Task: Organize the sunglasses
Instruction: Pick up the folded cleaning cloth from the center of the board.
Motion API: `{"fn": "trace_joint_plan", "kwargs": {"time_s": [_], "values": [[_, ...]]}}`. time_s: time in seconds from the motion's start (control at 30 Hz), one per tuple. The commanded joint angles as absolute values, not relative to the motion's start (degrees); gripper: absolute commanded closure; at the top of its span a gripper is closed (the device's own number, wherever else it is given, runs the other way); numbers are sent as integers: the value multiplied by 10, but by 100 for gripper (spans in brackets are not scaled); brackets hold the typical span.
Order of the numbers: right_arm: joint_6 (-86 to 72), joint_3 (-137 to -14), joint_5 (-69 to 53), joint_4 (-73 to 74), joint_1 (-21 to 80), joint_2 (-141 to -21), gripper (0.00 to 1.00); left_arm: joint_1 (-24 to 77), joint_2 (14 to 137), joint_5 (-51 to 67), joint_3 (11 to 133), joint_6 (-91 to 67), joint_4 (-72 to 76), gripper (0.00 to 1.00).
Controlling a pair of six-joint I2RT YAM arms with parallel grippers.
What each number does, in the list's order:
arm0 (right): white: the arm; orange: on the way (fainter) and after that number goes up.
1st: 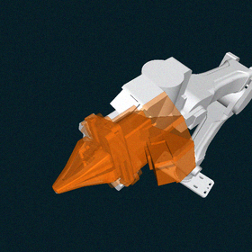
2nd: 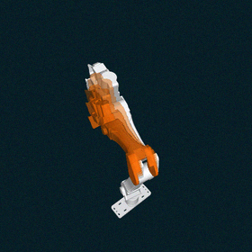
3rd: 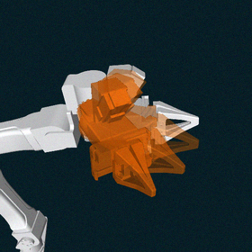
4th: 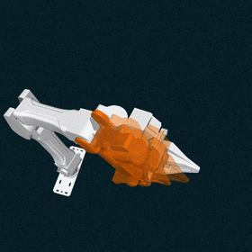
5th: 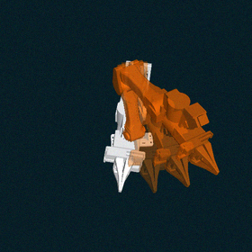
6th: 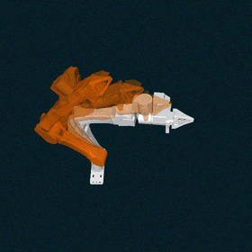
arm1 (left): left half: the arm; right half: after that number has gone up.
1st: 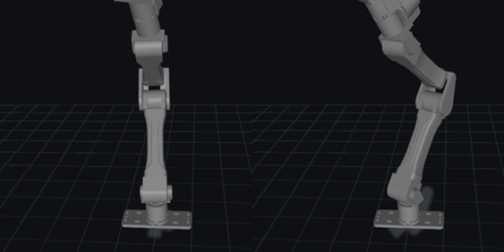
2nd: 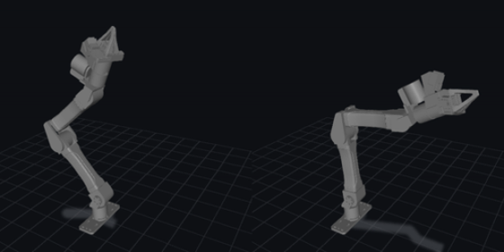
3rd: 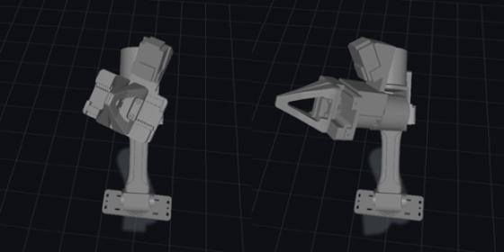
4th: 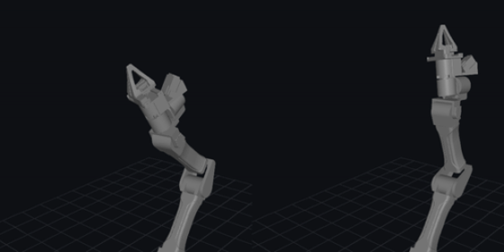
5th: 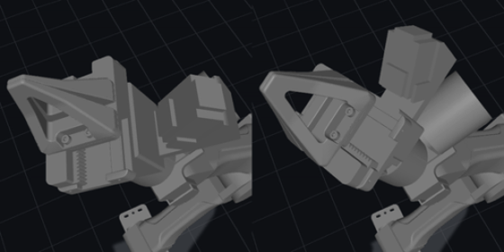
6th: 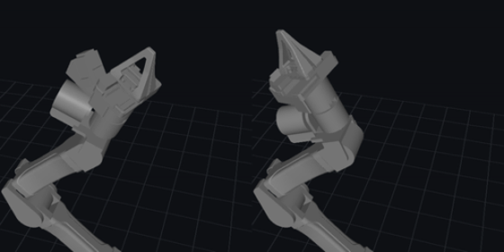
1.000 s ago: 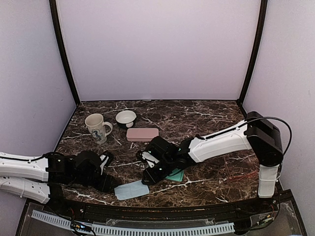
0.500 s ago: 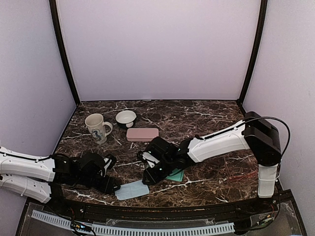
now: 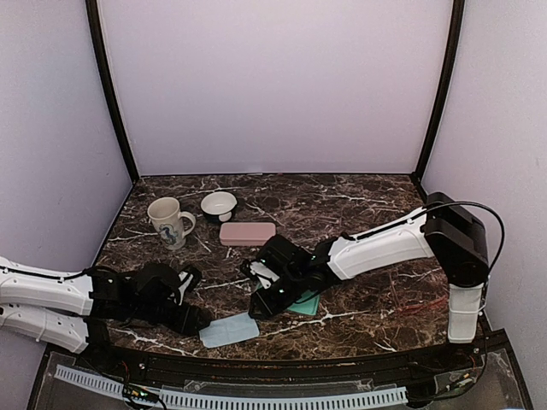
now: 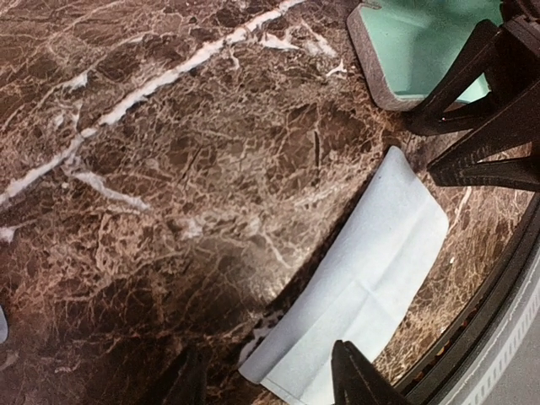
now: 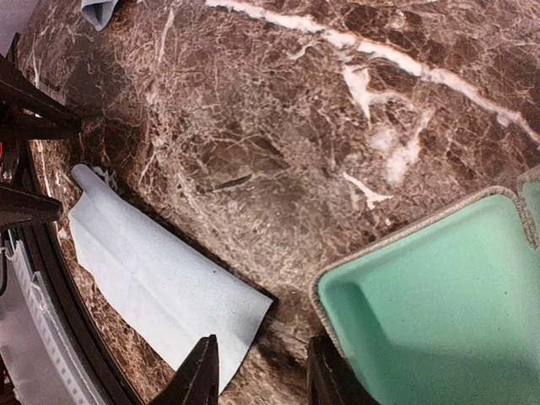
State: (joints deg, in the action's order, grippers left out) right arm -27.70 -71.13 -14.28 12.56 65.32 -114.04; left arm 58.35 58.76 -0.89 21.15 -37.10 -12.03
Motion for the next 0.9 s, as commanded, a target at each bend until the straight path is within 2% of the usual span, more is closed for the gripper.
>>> {"fn": "trace_joint_plan", "kwargs": {"time_s": [0.0,0.4,0.87], "values": [[-271,-715,-150,126,647,-1117,62,580,557,-21,205,-372,-135,47],[-255,-723,-156,135,641,-1123,62,580,529,-14,189,-392,-135,46],[-250,-714,-174,125,632,-1120,62,580,594,-2,203,-389,-99,46]]}}
